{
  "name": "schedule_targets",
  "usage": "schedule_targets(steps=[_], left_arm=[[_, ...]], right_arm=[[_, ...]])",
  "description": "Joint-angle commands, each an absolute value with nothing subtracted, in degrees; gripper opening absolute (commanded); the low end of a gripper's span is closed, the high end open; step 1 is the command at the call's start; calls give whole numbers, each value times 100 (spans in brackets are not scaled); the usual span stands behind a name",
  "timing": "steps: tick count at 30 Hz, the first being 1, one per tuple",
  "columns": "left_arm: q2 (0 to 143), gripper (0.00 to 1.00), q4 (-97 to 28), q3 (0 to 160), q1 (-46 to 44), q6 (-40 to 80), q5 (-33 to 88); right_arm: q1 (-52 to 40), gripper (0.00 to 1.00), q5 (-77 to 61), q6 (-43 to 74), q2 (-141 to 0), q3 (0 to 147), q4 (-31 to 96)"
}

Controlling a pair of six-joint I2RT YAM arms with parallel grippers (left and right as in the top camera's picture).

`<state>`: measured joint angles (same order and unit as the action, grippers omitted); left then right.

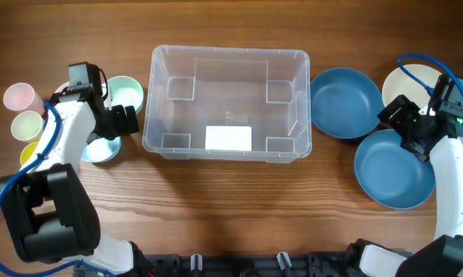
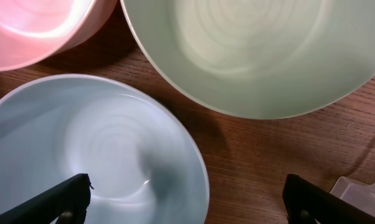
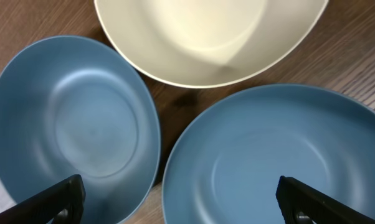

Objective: Pack container
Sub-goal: 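Move the right gripper toward the front teal bowl's rim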

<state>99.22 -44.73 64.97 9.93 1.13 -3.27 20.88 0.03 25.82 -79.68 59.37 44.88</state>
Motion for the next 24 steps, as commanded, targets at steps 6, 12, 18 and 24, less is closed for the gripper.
schedule_targets(steps=[6, 12, 18, 24], left_arm=[[9977, 100, -4473, 6449, 1024, 40, -259], [9977, 100, -4473, 6449, 1024, 40, -259], [9977, 100, -4473, 6449, 1024, 40, -259], [9977, 100, -4473, 6449, 1024, 40, -259]], right_arm=[[2073, 100, 467, 2646, -8012, 5911, 4827], [2104, 100, 993, 3293, -7883, 5911, 5498], [2231, 100, 1105, 3402, -7513, 5885, 5896], [2261, 100, 1494, 3970, -6893, 5592, 6141]])
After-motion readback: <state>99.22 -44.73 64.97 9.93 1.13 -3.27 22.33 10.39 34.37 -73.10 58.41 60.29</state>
